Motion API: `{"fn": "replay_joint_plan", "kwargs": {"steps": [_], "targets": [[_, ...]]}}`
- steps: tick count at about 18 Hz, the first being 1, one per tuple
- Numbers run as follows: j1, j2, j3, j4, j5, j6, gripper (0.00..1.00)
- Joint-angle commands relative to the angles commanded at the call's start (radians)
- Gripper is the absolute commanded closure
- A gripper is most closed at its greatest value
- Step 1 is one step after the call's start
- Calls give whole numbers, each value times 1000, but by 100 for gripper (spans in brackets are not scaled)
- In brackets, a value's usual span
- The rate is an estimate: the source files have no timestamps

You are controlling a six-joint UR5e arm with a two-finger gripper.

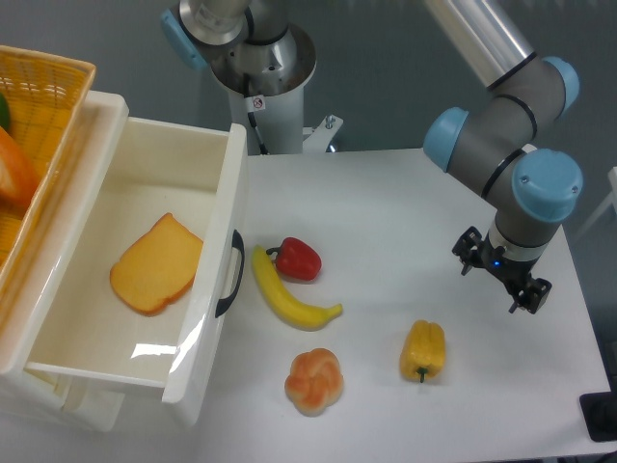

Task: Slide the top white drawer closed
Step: 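Move the gripper toward the open white drawer's front panel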

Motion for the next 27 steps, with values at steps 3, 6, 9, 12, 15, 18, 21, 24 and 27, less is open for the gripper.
{"fn": "replay_joint_plan", "kwargs": {"steps": [3, 6, 9, 12, 15, 18, 21, 24, 27], "targets": [[-3, 8, -11, 0, 0, -3, 0], [-6, 17, -66, 35, -12, -12, 0], [2, 35, -129, 95, -78, -6, 0], [-8, 34, -199, 106, -77, -12, 0], [-12, 60, -201, 114, -81, -56, 0], [-57, 75, -196, 114, -89, -205, 7], [-122, 101, -209, 106, -89, -429, 54], [-175, 135, -221, 86, -87, -524, 87], [-222, 163, -221, 61, -115, -664, 100]]}}
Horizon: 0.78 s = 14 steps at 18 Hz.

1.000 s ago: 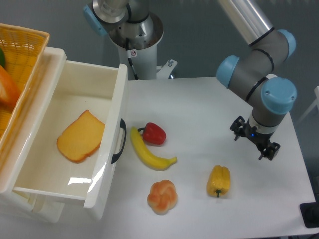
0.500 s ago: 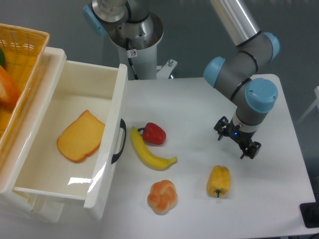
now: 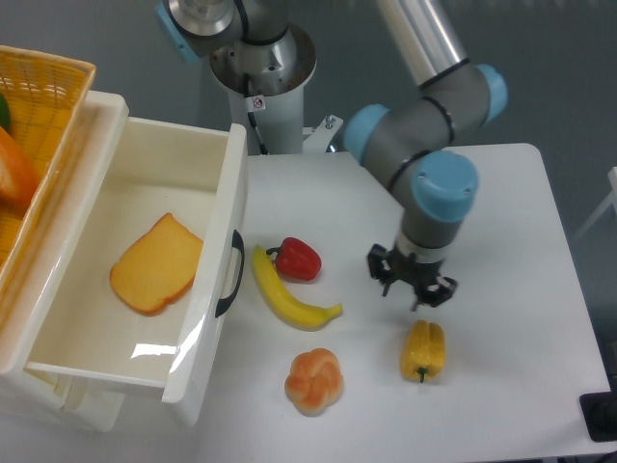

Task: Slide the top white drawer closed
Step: 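Move the gripper toward the open white drawer's front panel, then bring the gripper against the drawer front beside its black handle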

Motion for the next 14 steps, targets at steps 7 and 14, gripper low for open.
{"fn": "replay_joint_plan", "kwargs": {"steps": [7, 14], "targets": [[-55, 45, 64, -326, -130, -57, 100], [-46, 45, 123, -494, -416, -66, 100]]}}
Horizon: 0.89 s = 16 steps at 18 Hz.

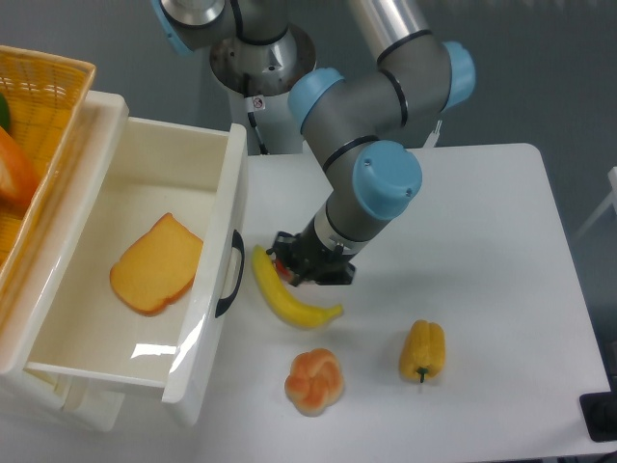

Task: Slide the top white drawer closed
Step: 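Bring the gripper against the drawer front beside its black handle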

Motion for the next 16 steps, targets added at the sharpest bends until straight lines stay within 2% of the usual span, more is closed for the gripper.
{"fn": "replay_joint_plan", "kwargs": {"steps": [7, 16], "targets": [[-6, 0, -2, -17, -43, -14, 100], [-15, 46, -2, -58, -65, -17, 100]]}}
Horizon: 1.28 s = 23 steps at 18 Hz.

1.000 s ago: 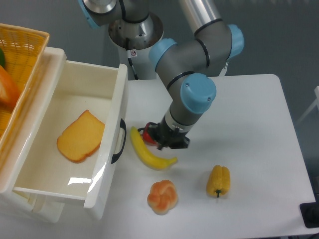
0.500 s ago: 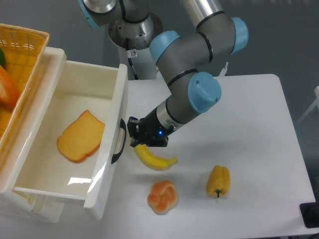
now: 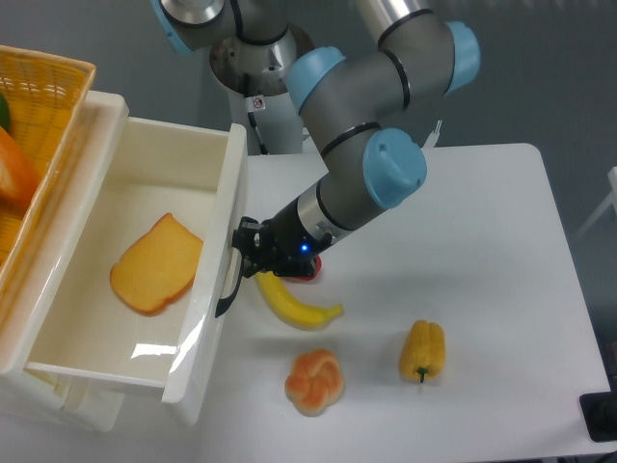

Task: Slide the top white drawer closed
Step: 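Bring the gripper against the drawer front beside its black handle, then push the drawer front inward into the white cabinet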

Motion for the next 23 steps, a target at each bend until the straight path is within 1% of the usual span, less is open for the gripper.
{"fn": "replay_joint_plan", "kwargs": {"steps": [4, 7, 9, 12, 19, 23], "targets": [[-21, 0, -2, 0, 0, -21, 100], [-41, 17, -2, 2, 2, -41, 100], [-61, 14, -6, 12, 6, -41, 100], [-77, 14, -11, 12, 8, -46, 100], [-141, 11, -17, 17, 17, -78, 100], [-192, 17, -15, 15, 34, -117, 100]]}}
